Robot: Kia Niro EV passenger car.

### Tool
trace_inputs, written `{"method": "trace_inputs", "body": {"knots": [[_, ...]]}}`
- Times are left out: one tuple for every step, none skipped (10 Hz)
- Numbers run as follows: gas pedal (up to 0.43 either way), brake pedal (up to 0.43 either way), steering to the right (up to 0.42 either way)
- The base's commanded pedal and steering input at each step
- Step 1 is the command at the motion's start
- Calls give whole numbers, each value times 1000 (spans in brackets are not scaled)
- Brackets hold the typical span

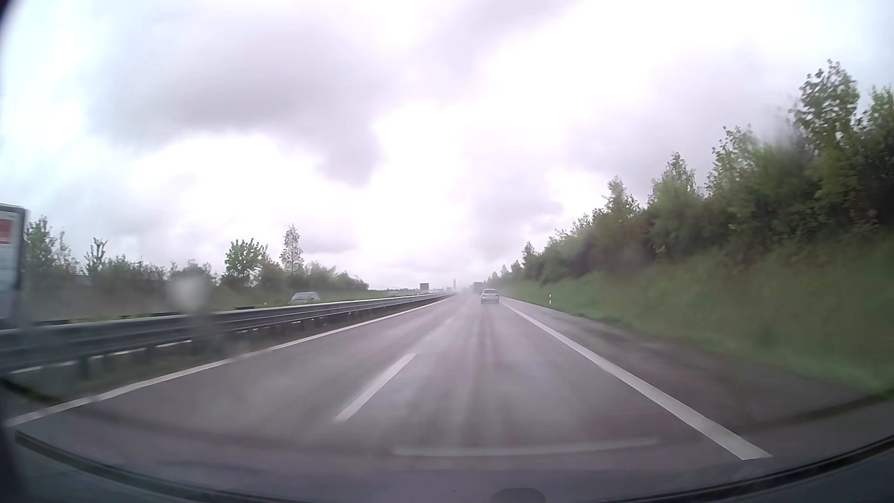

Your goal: Follow the waypoints while adhering to traffic rules and regulations

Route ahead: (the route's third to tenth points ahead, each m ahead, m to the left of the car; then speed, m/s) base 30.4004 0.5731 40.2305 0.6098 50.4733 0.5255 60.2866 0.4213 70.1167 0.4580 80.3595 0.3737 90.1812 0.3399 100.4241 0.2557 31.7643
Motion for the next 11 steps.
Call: {"method": "trace_inputs", "body": {"knots": [[311,0,-6],[311,0,-6],[311,0,-6],[311,0,-6],[311,0,-6],[311,0,-6],[311,0,-5],[311,0,-4],[311,0,-4],[311,0,-3],[311,0,-3]]}}
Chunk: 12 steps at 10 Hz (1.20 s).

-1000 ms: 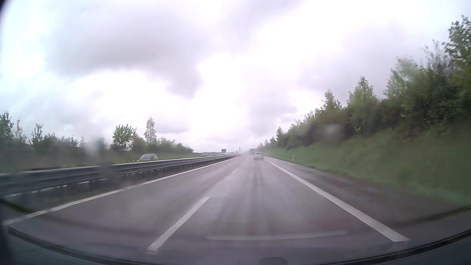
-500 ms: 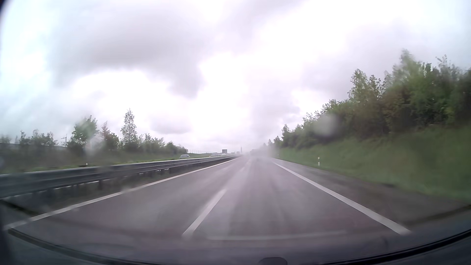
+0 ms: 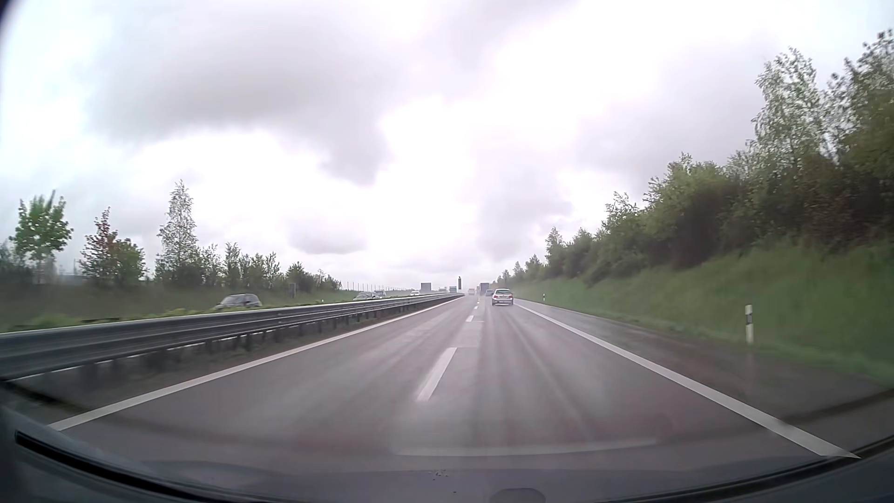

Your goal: Follow the waypoints while adhering to traffic rules and regulations

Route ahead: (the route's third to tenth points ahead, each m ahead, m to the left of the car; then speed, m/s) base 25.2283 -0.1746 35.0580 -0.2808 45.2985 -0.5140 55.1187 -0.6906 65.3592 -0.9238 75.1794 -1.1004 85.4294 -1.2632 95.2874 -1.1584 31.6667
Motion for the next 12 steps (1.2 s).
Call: {"method": "trace_inputs", "body": {"knots": [[311,0,-3],[311,0,-3],[311,0,-3],[311,0,-3],[311,0,-3],[311,0,-3],[311,0,-3],[311,0,-3],[311,0,-3],[311,0,-3],[311,0,-2],[311,0,-2]]}}
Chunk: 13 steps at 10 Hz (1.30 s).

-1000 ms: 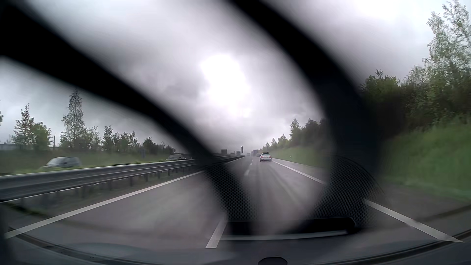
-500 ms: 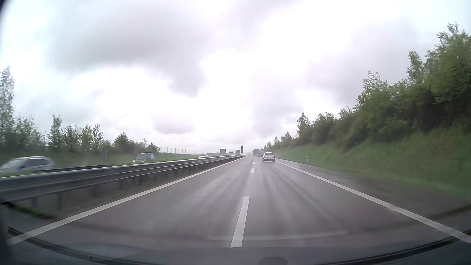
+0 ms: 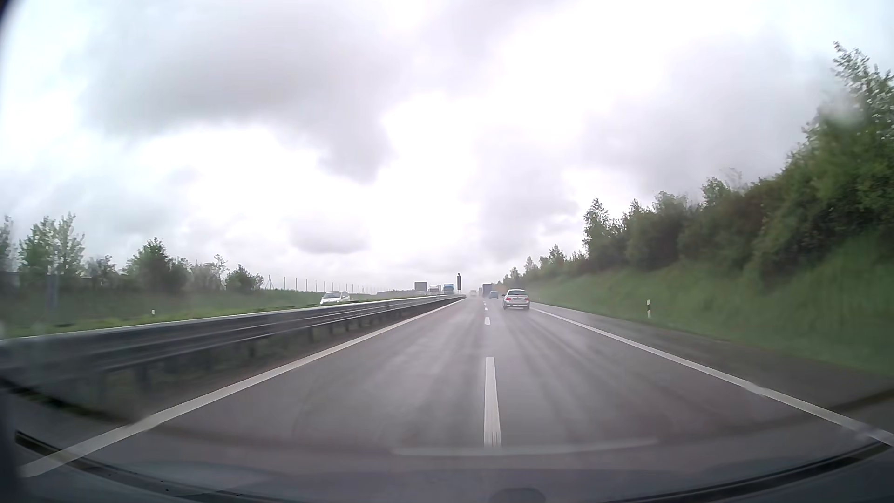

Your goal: Follow the waypoints while adhering to traffic rules and regulations

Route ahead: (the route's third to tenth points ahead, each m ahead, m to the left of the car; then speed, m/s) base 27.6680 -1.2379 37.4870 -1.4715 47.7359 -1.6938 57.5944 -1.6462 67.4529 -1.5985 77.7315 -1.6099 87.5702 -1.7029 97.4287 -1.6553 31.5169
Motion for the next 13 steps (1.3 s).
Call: {"method": "trace_inputs", "body": {"knots": [[311,0,-2],[311,0,-2],[311,0,-2],[311,0,-2],[311,0,-1],[311,0,-1],[311,0,-1],[311,0,-1],[311,0,-1],[311,0,-1],[311,0,-1],[311,0,-1],[311,0,-1]]}}
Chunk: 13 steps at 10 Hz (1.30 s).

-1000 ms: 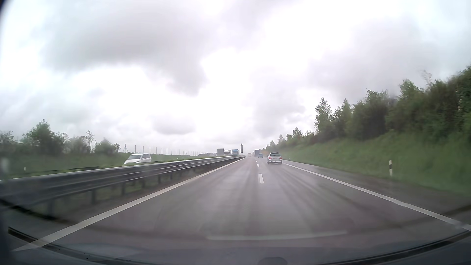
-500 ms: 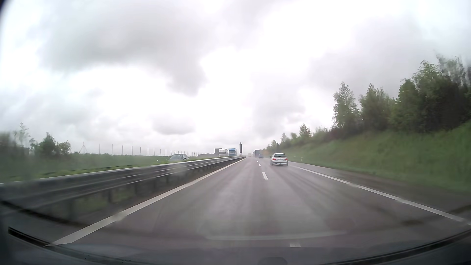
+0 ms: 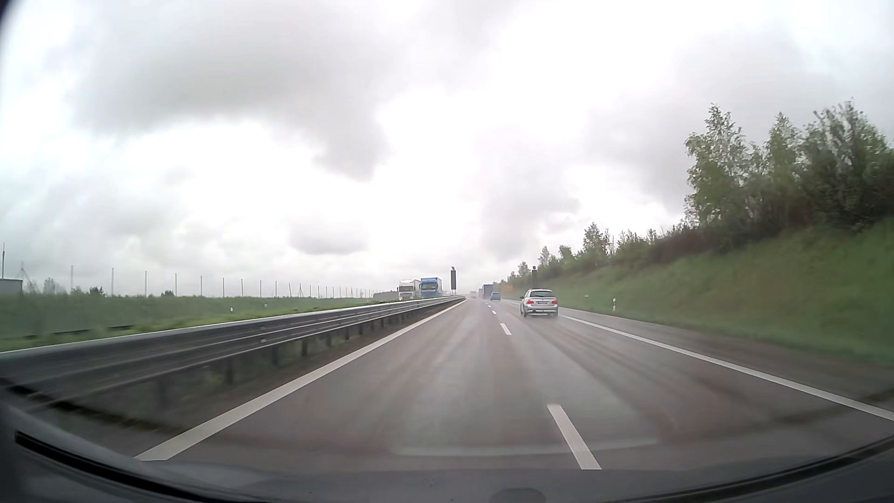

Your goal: Follow the waypoints while adhering to traffic rules and regulations

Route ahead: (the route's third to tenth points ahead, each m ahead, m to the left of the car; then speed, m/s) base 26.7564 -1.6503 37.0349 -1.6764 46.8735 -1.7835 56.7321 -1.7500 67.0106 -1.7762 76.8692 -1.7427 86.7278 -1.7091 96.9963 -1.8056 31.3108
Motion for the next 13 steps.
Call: {"method": "trace_inputs", "body": {"knots": [[311,0,-1],[311,0,-1],[311,0,-1],[311,0,-1],[311,0,-1],[311,0,-1],[311,0,-1],[311,0,-1],[311,0,-1],[311,0,-1],[311,0,-1],[311,0,-1],[311,0,-1]]}}
